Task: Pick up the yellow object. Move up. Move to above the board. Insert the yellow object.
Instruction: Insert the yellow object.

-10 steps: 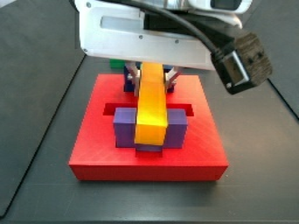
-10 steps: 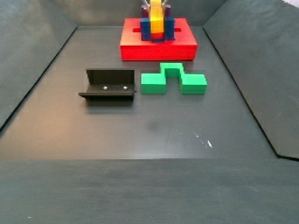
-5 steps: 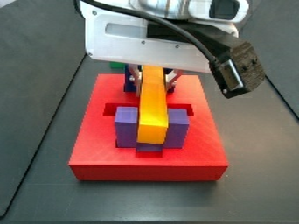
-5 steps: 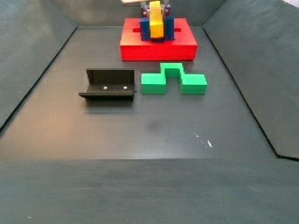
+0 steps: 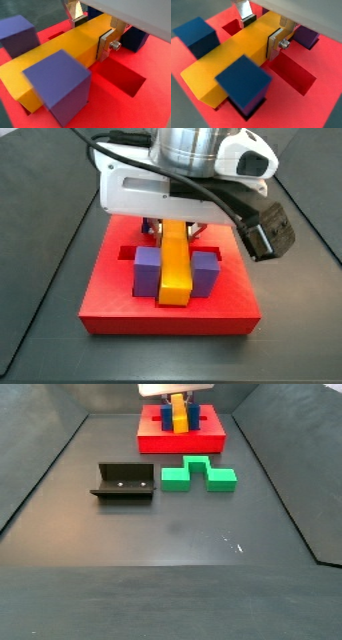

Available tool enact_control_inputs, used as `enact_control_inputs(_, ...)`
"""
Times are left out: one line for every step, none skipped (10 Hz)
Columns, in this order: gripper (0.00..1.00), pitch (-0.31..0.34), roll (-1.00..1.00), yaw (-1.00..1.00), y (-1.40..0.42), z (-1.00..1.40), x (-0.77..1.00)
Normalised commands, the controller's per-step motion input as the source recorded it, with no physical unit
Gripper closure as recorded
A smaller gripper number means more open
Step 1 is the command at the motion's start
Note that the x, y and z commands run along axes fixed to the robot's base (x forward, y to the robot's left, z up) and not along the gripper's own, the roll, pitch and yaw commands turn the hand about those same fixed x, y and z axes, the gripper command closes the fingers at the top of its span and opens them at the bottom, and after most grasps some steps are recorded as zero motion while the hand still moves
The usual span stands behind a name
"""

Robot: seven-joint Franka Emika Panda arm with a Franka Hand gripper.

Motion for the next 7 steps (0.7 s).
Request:
enact_control_inputs(1.0,0.0,0.15,0.0,-0.23,-0.33,0.0)
enact_control_inputs(1.0,0.003,0.17,0.0,-0.09,-0.34,0.0)
enact_control_inputs(1.0,0.007,0.14,0.0,0.02,-0.3,0.0)
enact_control_inputs(1.0,0.0,0.08,0.0,0.0,-0.35,0.0)
enact_control_inputs(1.0,0.0,-0.01,0.0,0.0,-0.03,0.0)
enact_control_inputs(1.0,0.0,-0.01,0.0,0.0,-0.06,0.0)
enact_control_inputs(1.0,0.0,0.0,0.0,0.0,-0.05,-0.08)
